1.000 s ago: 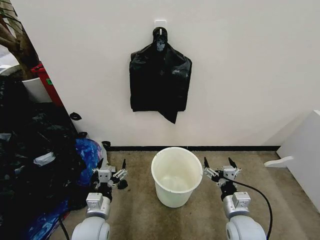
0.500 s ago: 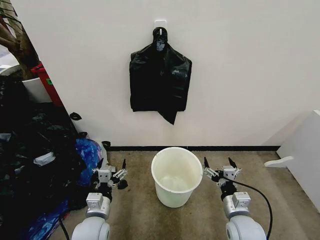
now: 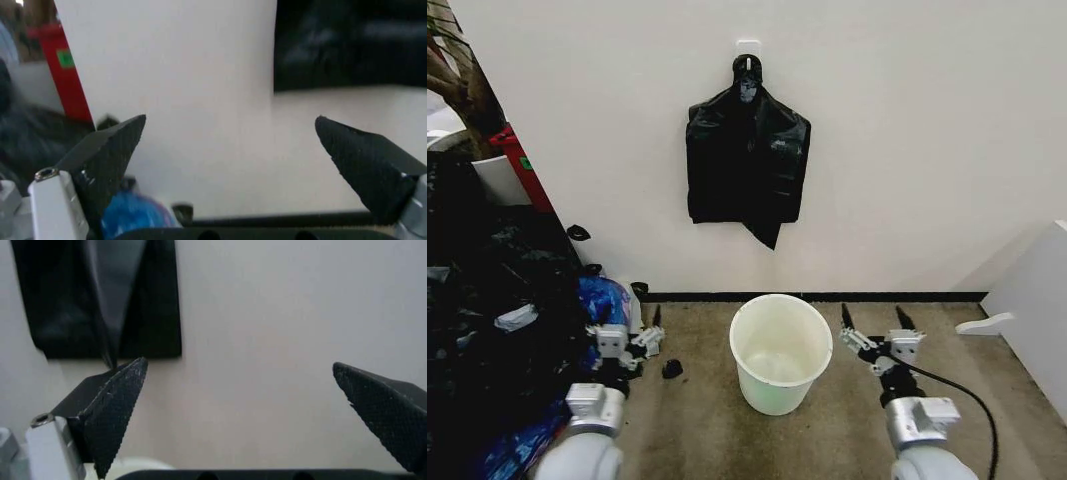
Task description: Place the garbage bag over the trash bin.
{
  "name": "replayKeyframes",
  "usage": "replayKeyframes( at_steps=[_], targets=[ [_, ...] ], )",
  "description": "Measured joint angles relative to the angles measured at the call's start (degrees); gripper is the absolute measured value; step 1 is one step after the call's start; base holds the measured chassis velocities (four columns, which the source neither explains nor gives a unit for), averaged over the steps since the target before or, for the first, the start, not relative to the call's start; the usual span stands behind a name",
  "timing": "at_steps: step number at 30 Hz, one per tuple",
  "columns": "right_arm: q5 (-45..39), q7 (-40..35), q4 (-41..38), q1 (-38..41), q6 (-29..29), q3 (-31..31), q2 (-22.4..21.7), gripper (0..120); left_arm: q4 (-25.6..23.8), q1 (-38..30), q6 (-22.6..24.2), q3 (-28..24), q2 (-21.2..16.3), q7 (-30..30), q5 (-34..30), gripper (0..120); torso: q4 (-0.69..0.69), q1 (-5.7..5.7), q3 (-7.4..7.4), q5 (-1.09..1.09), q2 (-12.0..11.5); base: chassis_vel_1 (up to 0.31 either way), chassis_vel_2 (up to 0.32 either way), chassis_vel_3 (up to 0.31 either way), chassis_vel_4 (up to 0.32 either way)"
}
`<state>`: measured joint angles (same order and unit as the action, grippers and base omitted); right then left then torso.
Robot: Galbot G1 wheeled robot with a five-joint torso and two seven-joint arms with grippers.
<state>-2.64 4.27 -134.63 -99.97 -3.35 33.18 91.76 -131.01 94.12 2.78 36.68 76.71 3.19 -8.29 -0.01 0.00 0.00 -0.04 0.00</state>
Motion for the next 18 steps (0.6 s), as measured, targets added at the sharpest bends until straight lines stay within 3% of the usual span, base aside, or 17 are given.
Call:
replayKeyframes(
  at_steps=[7,15,18],
  targets=[
    [-3.6,-1.5,-1.2,1.6,5.8,-0.5,0.4,100,-9.5,2.8,2.7,2.9,-5.5,1.8,-6.0,100,0.03,0.0,0.0,0.03,0.0,0.0,0.0,0.0,0.0],
    [-8.9,-3.5,-0.6,5.5,9.5,-4.0,-1.5,100,-10.1,3.9,5.3,3.7,-6.7,1.9,-11.2,100,0.02,0.0,0.01,0.03,0.0,0.0,0.0,0.0,0.0],
    [-16.2,-4.6,-0.5,7.8,9.7,-8.0,-3.1,100,-9.5,4.1,5.3,3.8,-6.6,2.2,-11.5,100,0.01,0.0,0.01,0.02,0.0,0.0,0.0,0.0,0.0]
  ],
)
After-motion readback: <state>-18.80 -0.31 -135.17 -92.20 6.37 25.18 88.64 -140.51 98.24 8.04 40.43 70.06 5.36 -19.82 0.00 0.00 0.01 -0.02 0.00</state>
